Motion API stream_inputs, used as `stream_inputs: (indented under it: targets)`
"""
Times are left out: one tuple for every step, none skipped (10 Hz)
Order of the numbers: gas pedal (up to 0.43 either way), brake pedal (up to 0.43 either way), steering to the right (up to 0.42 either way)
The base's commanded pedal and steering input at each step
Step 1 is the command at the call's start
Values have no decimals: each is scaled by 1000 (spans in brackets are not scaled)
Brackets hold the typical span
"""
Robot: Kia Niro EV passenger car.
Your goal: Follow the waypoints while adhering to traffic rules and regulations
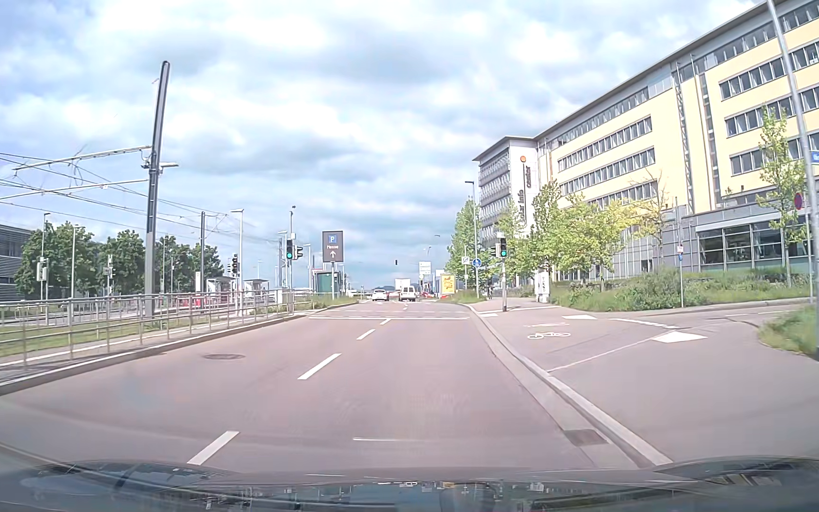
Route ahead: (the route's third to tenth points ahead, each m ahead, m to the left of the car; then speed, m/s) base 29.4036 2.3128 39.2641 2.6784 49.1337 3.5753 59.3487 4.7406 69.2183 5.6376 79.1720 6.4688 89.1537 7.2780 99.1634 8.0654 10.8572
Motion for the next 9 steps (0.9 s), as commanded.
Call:
stream_inputs:
  targets:
    - [47,0,17]
    - [28,0,17]
    - [0,0,16]
    - [0,0,14]
    - [0,0,8]
    - [0,0,6]
    - [0,0,6]
    - [0,0,5]
    - [0,0,6]
